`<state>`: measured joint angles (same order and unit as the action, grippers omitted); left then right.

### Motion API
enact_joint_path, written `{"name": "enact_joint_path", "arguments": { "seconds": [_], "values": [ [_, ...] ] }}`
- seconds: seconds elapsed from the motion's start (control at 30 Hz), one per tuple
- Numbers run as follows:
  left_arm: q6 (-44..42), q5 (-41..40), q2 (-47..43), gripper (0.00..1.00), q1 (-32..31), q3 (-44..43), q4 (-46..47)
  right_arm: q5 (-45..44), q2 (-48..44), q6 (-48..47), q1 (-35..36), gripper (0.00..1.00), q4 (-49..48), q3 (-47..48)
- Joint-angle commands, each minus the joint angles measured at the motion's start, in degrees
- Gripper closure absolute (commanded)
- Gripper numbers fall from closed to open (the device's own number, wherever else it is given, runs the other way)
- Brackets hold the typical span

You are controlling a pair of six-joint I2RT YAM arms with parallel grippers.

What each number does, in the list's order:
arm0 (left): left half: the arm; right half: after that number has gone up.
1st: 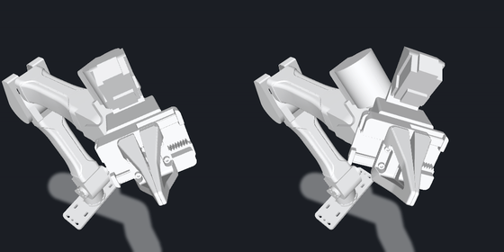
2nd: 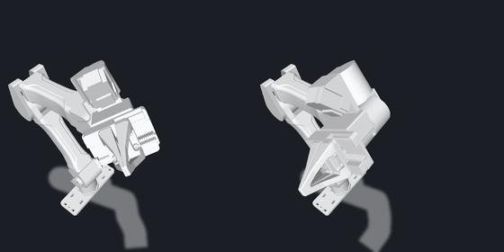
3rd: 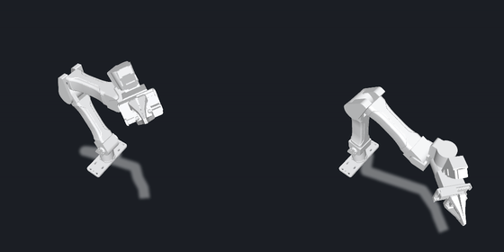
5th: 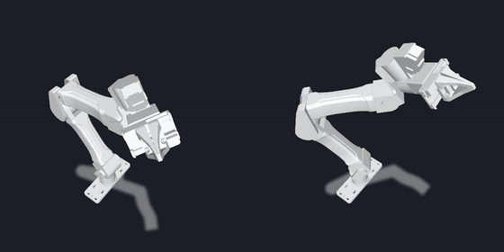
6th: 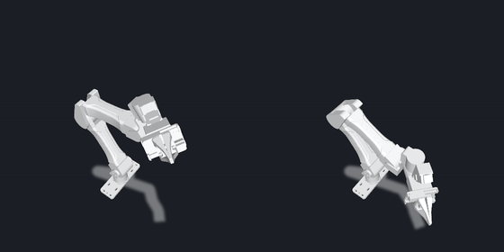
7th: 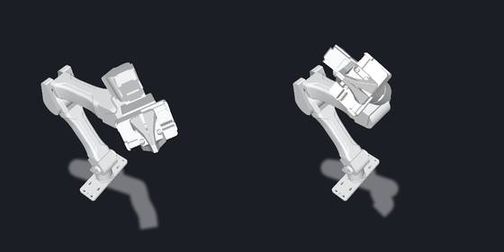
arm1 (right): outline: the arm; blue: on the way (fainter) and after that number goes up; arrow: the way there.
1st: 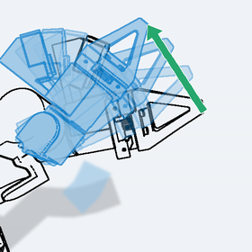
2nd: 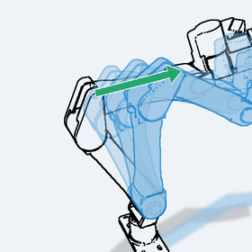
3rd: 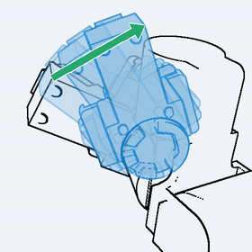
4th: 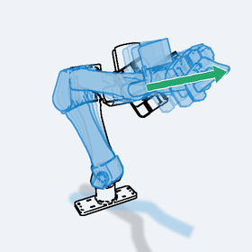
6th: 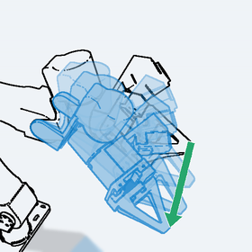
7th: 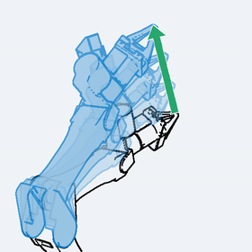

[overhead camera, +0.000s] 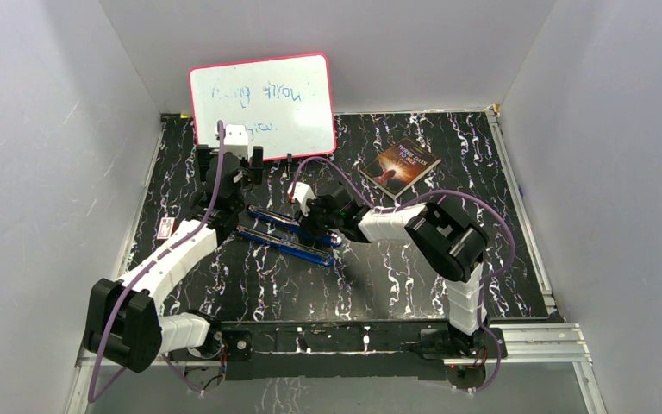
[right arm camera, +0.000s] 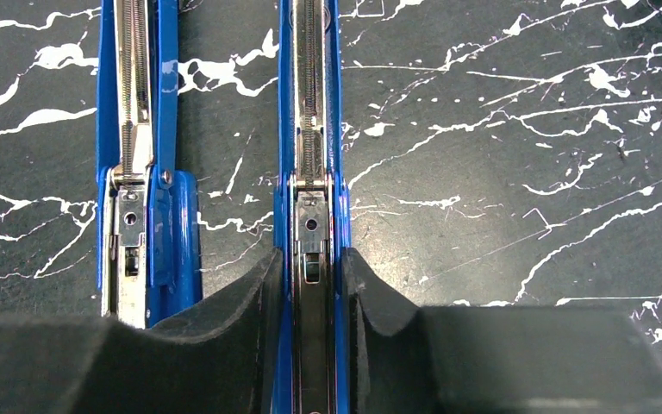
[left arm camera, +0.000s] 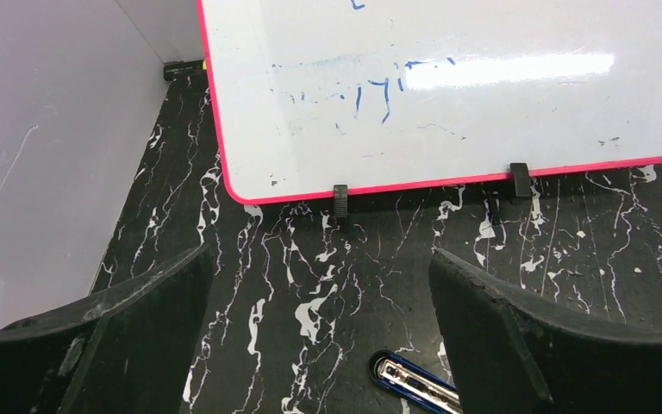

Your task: Load the staples into the stapler

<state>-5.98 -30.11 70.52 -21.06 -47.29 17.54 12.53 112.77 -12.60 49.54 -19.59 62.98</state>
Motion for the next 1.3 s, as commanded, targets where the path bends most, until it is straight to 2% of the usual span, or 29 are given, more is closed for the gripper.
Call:
{"name": "enact_joint_path", "arguments": {
  "seconds": [0.0, 0.1, 0.33, 0.57, 0.73, 0.9, 1.13, 1.27],
  "values": [
    [-0.62, -2.41, -2.33, 0.05, 1.13, -1.29, 0.38, 0.22, -0.89, 0.07, 0.00, 0.59, -3.42, 0.08],
    [0.09, -4.03, -3.93, 0.05, 1.45, -1.56, -1.15, 2.36, -3.82, 1.29, 0.03, 0.47, -5.35, -0.94],
    [8.25, -5.06, -12.23, 0.04, 1.51, -3.70, -16.14, 4.78, -12.19, 6.54, -0.05, 0.38, -12.96, -4.80],
    [22.21, -12.68, -15.65, 0.05, 1.54, -6.07, -37.88, 0.15, -18.72, 17.42, 0.02, 0.36, -19.90, -10.96],
    [29.57, -14.33, -11.66, 0.05, 2.64, -8.06, -48.95, -1.88, -21.74, 21.43, 0.01, 0.34, -16.56, -13.53],
    [26.75, -9.56, -5.71, 0.05, 10.58, -10.15, -48.36, -1.44, -23.38, 21.33, 0.01, 0.32, -13.89, -14.88],
    [19.13, -0.41, 5.54, 0.06, 27.50, -11.92, -39.53, -0.29, -26.14, 19.81, 0.02, 0.30, -7.17, -15.02],
    [17.24, 4.98, 11.59, 0.07, 32.86, -13.07, -35.55, 0.24, -29.10, 19.90, -0.02, 0.30, -4.61, -16.50]
  ]
}}
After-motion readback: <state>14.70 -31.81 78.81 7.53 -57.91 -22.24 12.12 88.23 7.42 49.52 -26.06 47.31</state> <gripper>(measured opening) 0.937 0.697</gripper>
